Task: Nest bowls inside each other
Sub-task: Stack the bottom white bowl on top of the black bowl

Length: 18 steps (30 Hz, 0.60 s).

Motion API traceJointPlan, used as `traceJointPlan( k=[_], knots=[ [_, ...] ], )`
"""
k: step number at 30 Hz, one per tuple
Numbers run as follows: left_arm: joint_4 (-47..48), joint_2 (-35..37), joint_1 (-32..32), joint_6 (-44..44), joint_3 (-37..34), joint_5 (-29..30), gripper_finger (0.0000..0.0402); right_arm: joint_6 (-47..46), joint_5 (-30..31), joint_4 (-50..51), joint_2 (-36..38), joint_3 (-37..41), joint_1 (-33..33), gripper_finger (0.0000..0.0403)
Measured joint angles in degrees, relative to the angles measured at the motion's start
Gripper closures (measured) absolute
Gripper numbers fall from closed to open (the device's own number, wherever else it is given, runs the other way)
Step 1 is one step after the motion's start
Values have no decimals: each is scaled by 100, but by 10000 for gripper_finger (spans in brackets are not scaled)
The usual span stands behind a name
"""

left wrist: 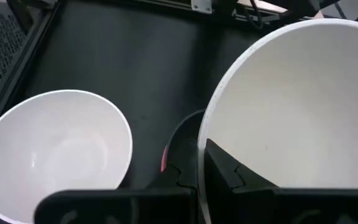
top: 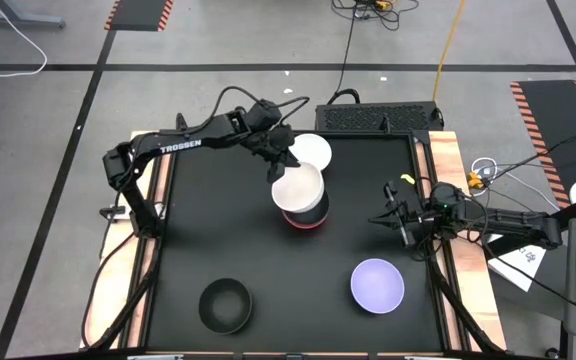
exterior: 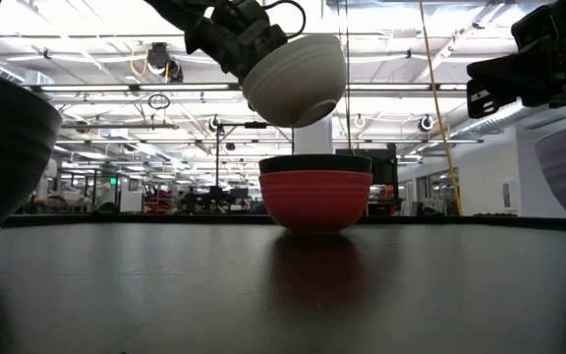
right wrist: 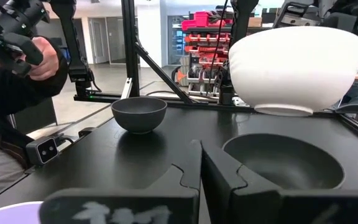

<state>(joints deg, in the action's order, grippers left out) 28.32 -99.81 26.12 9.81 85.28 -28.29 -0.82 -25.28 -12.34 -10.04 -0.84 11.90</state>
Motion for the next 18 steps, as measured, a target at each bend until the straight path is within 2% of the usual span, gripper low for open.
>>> traceJointPlan(
  k=[4,9,18],
  knots=[
    [53,-77,-14,17,287,100,396,4,135,-22,0,0,0,403],
    [627,-345,-25,128,902,138,396,2,173,-22,0,0,2,403],
    [2212,-1211,-88,492,2145,657,396,3,173,-4,1,4,2,403]
  ],
)
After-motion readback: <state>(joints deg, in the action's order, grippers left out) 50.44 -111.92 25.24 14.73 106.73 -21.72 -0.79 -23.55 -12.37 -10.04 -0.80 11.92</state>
